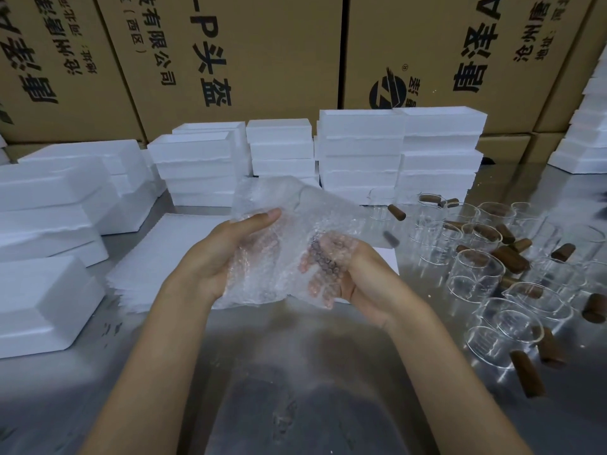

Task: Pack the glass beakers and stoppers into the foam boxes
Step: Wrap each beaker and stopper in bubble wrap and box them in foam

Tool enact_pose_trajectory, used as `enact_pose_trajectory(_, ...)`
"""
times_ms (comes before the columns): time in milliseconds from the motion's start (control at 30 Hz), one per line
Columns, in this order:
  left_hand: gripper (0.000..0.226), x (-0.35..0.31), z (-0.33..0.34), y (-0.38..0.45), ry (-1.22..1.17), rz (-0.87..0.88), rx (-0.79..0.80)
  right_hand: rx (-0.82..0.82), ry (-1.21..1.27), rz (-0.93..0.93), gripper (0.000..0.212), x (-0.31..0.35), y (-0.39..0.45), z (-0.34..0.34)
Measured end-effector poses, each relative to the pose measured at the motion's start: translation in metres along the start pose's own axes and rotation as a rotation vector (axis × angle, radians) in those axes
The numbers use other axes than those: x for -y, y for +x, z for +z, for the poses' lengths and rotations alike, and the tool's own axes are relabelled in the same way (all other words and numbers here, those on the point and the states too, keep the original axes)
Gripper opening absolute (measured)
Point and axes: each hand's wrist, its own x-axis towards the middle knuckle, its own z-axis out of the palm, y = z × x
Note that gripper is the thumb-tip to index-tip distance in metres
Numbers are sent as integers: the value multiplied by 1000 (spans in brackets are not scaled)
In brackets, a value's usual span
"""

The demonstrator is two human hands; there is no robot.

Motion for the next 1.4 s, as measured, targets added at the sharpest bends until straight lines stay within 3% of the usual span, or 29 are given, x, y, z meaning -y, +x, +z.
enact_pose_trajectory(200,34,3,10,-2,-82,4,67,-3,15,-15,16,-4,-1,-6)
enact_pose_trajectory(333,8,2,20,-4,-112,41,78,50,8,-73,22,-6,0,-5)
enact_pose_trajectory(400,21,5,21,-3,-185,12,134,68,7,-85,24,-5,-2,-5)
enact_pose_trajectory(500,60,8,26,-1,-197,-53,167,36,-12,-73,27,-8,-3,-7)
enact_pose_trajectory(567,67,11,32,0,-199,-71,176,35,-46,-75,32,-12,-3,-9)
enact_pose_trajectory(700,53,11,37,-1,-224,-72,207,-50,2,-36,26,-12,-2,-7)
enact_pose_trajectory(867,43,3,26,0,-306,21,61,-58,-1,-95,28,-7,-2,-12)
enact_pose_trajectory(1000,44,3,21,0,-383,13,110,-28,-77,-144,29,-6,-2,-11)
enact_pose_trajectory(1200,40,5,29,-2,-308,-10,175,-17,-42,-98,27,-10,3,-12)
enact_pose_trajectory(1400,29,7,36,-1,-347,-6,186,-83,-139,-56,47,-11,1,-7)
